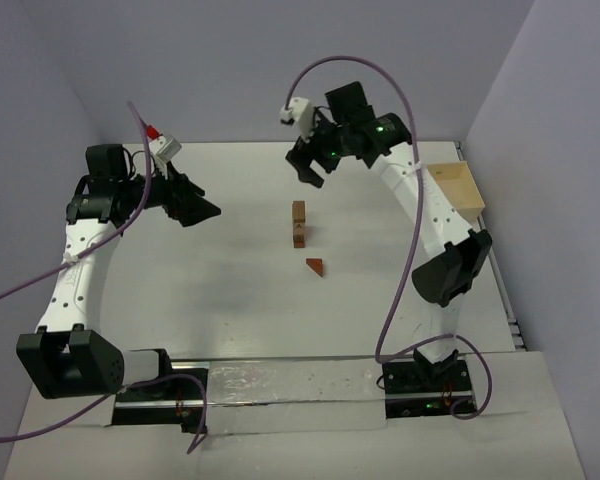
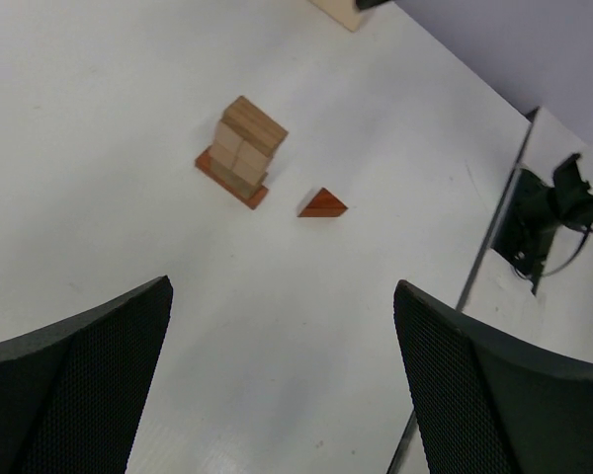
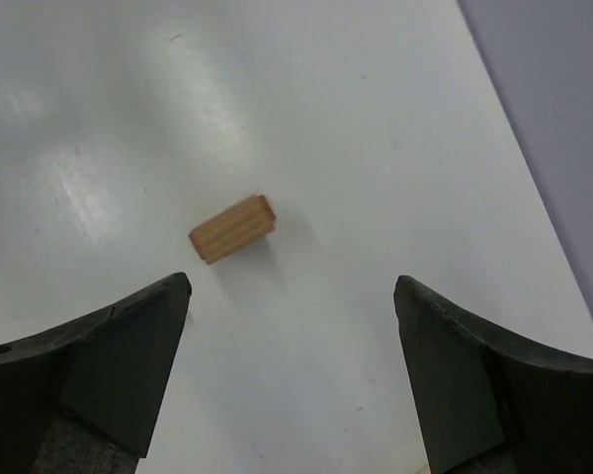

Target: Build the wood block tower

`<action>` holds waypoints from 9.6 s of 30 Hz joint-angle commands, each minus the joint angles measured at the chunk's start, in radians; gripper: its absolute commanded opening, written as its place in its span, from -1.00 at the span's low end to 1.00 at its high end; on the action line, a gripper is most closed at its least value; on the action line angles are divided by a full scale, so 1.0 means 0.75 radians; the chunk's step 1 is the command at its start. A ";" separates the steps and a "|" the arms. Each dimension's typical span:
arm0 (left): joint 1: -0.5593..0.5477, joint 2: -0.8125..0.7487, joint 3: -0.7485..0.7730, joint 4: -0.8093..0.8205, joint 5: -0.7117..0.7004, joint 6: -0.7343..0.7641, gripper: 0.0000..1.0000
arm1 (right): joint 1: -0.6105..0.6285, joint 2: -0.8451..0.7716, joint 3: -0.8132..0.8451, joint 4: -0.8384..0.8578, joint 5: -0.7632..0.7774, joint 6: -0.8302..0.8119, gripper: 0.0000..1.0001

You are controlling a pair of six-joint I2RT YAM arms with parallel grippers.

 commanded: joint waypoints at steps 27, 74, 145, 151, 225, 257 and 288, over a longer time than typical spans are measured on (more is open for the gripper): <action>-0.015 0.084 0.073 0.200 -0.487 -0.368 0.99 | -0.017 0.259 -0.333 0.289 0.418 1.002 -0.35; -0.013 0.062 0.054 0.198 -0.486 -0.347 0.99 | 0.029 0.051 -0.592 0.304 0.454 0.954 -0.10; -0.015 0.057 0.056 0.202 -0.469 -0.342 0.98 | 0.009 0.158 -0.386 0.251 0.484 0.940 0.19; -0.015 0.056 0.056 0.200 -0.471 -0.341 0.98 | 0.009 0.185 -0.380 0.246 0.483 0.936 0.23; -0.014 -0.042 -0.018 0.231 -0.528 -0.336 0.98 | -0.124 -0.565 -1.272 0.576 0.176 0.942 0.41; -0.015 -0.098 -0.079 0.179 -0.610 -0.340 0.98 | 0.203 -0.218 -1.490 0.930 0.443 1.202 -0.06; -0.106 -0.132 -0.139 0.231 -0.439 -0.443 0.98 | 0.192 -0.894 -1.751 0.850 0.549 0.595 -1.00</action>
